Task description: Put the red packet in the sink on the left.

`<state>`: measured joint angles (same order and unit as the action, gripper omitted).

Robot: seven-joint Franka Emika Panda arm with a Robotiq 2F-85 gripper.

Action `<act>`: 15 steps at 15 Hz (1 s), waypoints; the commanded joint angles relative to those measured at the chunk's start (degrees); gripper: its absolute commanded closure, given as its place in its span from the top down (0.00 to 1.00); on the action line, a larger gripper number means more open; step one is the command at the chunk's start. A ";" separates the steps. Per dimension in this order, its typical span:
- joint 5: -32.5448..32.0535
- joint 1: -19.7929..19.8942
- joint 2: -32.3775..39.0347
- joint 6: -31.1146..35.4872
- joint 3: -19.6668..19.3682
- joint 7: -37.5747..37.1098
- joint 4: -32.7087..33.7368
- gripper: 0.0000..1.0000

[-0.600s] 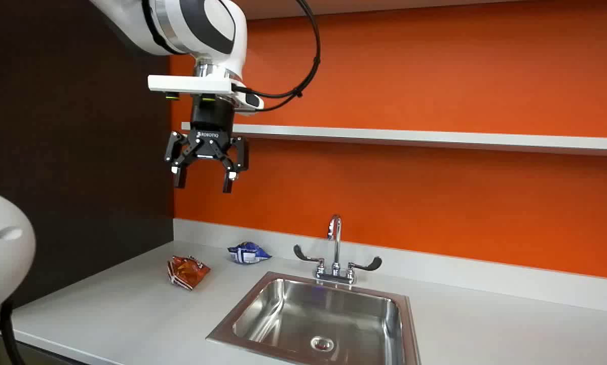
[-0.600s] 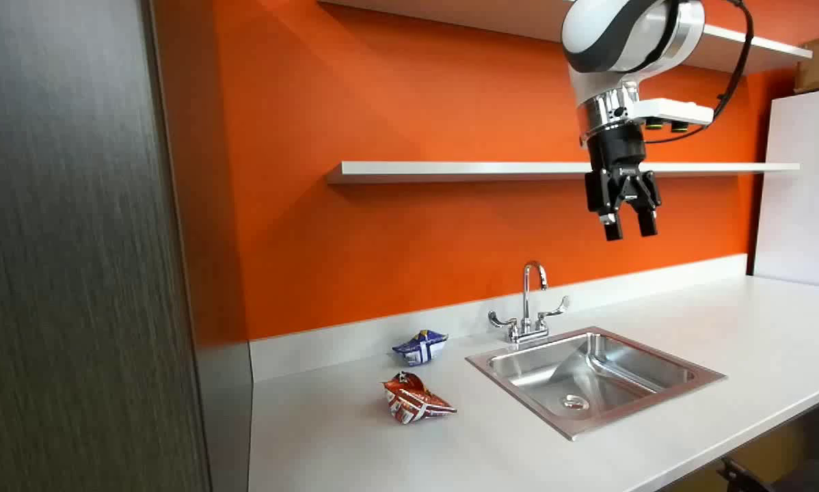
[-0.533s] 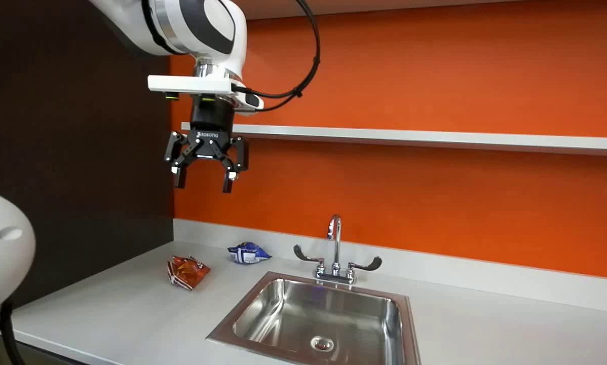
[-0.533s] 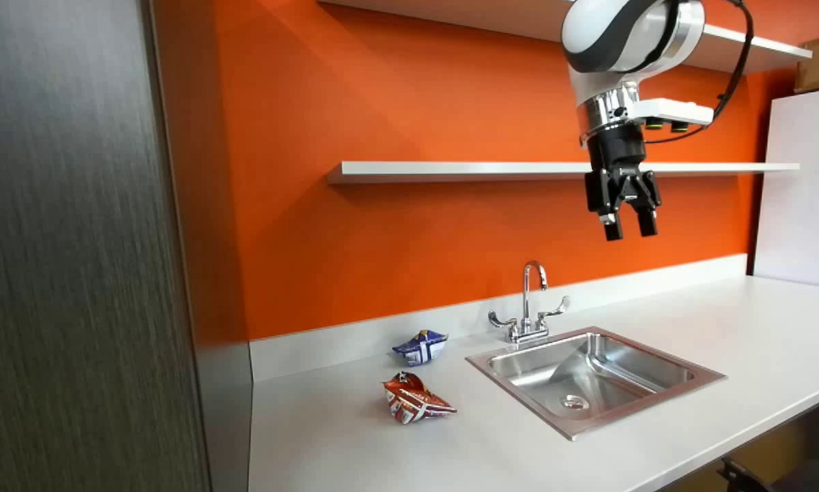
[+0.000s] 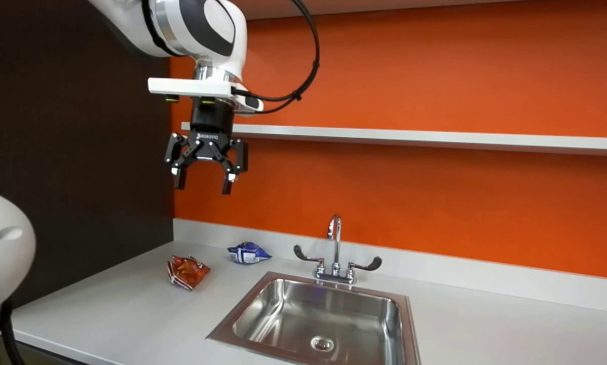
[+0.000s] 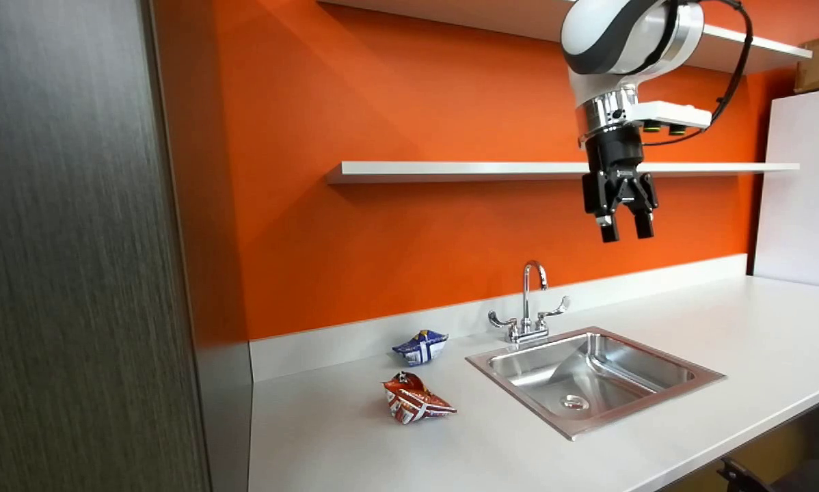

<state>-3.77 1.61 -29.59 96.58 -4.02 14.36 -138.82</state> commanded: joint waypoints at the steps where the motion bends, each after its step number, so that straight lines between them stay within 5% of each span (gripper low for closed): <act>1: 2.84 -1.20 1.93 5.21 0.13 -2.38 -1.33 1.00; 15: 10.23 -9.73 20.13 31.01 10.18 -12.86 -3.27 1.00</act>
<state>6.27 -7.04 -14.53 123.49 3.82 4.29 -144.02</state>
